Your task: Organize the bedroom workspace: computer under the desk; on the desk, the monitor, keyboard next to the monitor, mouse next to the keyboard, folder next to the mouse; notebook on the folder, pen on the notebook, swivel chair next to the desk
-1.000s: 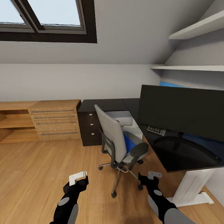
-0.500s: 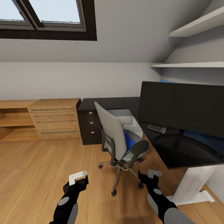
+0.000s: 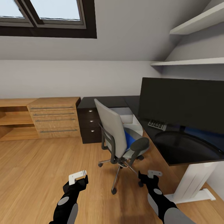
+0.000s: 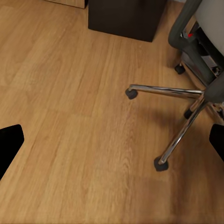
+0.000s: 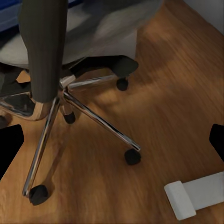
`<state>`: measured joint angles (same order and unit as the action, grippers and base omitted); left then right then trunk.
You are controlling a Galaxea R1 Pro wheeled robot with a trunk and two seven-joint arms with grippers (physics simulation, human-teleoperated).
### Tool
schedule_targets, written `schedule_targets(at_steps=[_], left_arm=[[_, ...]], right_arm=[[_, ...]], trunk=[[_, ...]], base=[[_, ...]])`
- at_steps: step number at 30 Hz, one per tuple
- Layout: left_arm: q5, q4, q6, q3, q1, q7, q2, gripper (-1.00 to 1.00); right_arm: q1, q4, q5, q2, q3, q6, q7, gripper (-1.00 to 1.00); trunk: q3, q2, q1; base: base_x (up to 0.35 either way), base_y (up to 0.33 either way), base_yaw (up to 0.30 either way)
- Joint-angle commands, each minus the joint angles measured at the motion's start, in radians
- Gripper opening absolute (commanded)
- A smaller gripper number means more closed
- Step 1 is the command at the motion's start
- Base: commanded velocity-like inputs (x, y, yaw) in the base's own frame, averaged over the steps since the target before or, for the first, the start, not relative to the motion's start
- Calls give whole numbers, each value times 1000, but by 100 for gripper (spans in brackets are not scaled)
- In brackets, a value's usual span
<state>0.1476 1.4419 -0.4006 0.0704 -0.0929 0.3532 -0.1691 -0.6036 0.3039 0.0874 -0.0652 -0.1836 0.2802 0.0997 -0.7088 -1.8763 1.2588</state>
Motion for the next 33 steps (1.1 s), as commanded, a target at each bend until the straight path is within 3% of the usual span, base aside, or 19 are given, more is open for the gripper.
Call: schedule_targets(at_steps=[1, 11, 17, 27, 33], left_arm=[[10, 1, -3, 2, -1, 9, 0, 100], [12, 26, -5, 4, 0, 9, -2, 100], [13, 64, -6, 5, -1, 9, -3, 100], [13, 104, -7, 5, 1, 9, -3, 100], [13, 114, -7, 5, 6, 9, -3, 100]], right_arm=[[-1, -1, 9, -1, -5, 3, 3, 100], [-1, 6, 9, -1, 0, -7, 2, 100], [-13, 10, 9, 1, -2, -77, 3, 100], [-168, -15, 9, 7, -6, -195, 3, 100], [-192, -26, -9, 7, -24, -206, 2, 100]], trunk=[[-4, -8, 4], [-36, -78, 42], [-54, -120, 65], [-86, -190, 103], [-104, -232, 126]], base=[[0, 0, 0], [0, 0, 0], [0, 0, 0], [0, 0, 0], [0, 0, 0]])
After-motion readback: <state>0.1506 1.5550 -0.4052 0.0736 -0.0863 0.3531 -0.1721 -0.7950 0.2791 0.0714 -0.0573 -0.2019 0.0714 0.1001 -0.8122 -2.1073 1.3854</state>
